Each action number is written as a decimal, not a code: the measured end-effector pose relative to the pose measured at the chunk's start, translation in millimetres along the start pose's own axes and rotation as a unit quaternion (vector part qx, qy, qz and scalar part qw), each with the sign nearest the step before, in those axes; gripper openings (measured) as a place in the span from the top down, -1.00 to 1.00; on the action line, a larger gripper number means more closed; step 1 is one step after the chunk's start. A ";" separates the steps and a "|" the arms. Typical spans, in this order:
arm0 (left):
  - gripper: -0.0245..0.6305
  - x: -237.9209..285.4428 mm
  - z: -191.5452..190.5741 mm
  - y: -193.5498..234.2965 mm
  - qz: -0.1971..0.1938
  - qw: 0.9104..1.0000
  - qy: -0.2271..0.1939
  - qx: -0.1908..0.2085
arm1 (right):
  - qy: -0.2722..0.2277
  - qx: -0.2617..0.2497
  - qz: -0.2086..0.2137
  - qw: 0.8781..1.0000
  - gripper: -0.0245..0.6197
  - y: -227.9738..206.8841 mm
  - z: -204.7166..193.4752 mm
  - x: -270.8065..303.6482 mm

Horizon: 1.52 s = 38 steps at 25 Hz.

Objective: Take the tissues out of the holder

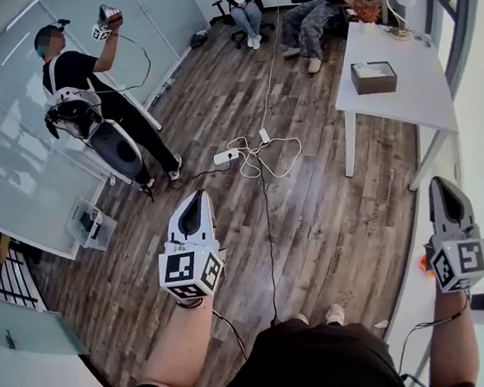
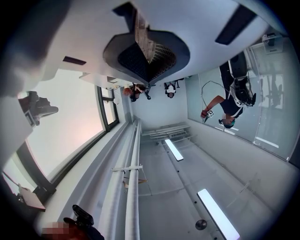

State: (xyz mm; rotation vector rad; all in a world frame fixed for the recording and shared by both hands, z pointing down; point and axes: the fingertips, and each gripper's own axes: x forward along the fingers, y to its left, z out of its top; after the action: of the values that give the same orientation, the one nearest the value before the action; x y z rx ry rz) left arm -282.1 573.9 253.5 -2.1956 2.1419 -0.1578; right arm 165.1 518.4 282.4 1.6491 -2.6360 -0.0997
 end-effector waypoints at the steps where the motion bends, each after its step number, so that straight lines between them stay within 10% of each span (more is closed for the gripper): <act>1: 0.91 0.2 0.0 -1.6 0.004 1.000 0.001 0.001 | 0.001 0.000 0.002 1.000 0.91 -4.4 -2.6 0.9; 19: 0.91 100.7 -31.2 -6.6 -0.018 1.000 0.017 -0.003 | 0.033 0.011 -0.027 0.999 0.91 -45.6 -39.2 72.6; 38: 0.91 310.6 -34.8 93.2 -0.081 0.997 0.002 0.011 | 0.038 -0.005 -0.078 0.996 0.91 -30.4 -14.7 267.4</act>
State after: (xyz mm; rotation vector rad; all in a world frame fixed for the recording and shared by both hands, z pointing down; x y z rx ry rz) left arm -371.7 261.7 284.3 -2.3573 1.9544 -0.1937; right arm 76.2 264.2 292.8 1.8152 -2.4452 -0.0535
